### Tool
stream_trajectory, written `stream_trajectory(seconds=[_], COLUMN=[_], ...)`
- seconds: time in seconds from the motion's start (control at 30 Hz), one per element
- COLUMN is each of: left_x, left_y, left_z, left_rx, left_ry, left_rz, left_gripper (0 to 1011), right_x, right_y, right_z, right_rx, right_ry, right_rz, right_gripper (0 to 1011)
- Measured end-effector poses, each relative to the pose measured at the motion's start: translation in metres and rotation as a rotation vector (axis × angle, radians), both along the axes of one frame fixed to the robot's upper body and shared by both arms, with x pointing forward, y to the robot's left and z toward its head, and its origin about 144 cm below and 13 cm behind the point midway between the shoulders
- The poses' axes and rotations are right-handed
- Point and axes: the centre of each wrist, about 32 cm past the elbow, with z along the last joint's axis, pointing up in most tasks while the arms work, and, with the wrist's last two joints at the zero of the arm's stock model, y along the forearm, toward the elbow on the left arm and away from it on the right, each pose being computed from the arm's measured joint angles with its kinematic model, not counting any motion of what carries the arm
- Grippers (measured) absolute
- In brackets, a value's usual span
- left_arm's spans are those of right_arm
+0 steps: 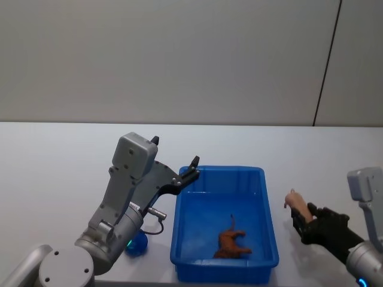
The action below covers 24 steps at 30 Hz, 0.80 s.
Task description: Pick up the two dolls from the table and place them into the box.
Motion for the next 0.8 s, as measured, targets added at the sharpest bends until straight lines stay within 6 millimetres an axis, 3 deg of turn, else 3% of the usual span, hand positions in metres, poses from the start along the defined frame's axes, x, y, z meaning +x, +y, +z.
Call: stream_trajectory(seconds=[0.43, 0.8], left_x=[0.000, 0.000], left_y=[0.000, 0.000], left_z=[0.000, 0.000], left_rx=[0.000, 0.000], left_ry=[0.000, 0.000], left_rz=[0.000, 0.000], left_gripper=[1003, 1003], right_x=[0.003, 0.016], right_y=[0.005, 0.015], right_z=[0.030, 0.046], right_rx=[-0.018, 0.002], right_ry=[-0.164, -0.179], right_rz=[0.020, 0.101], right_gripper=[352, 352])
